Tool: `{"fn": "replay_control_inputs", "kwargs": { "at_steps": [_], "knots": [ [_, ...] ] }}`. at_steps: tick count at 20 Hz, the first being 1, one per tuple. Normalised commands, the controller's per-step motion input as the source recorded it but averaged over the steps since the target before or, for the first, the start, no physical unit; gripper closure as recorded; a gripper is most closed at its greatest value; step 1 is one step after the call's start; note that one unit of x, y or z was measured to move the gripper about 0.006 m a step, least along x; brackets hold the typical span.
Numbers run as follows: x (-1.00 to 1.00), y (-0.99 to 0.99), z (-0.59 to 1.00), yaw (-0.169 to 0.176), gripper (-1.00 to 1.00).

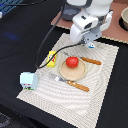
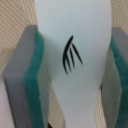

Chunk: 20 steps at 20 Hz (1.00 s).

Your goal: Interact with the objects in diverse but meaningful ways.

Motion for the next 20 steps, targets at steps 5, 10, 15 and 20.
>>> {"fn": "replay_control_inputs", "kwargs": {
  "at_steps": [5, 10, 15, 20],
  "knots": [
    [-1.0, 0.0, -0.14, 0.0, 1.0],
    [-1.0, 0.0, -0.29, 0.0, 1.0],
    [-1.0, 0.0, -0.33, 0.0, 1.0],
    [-1.0, -0.03, -0.37, 0.0, 1.0]
  ]
}}
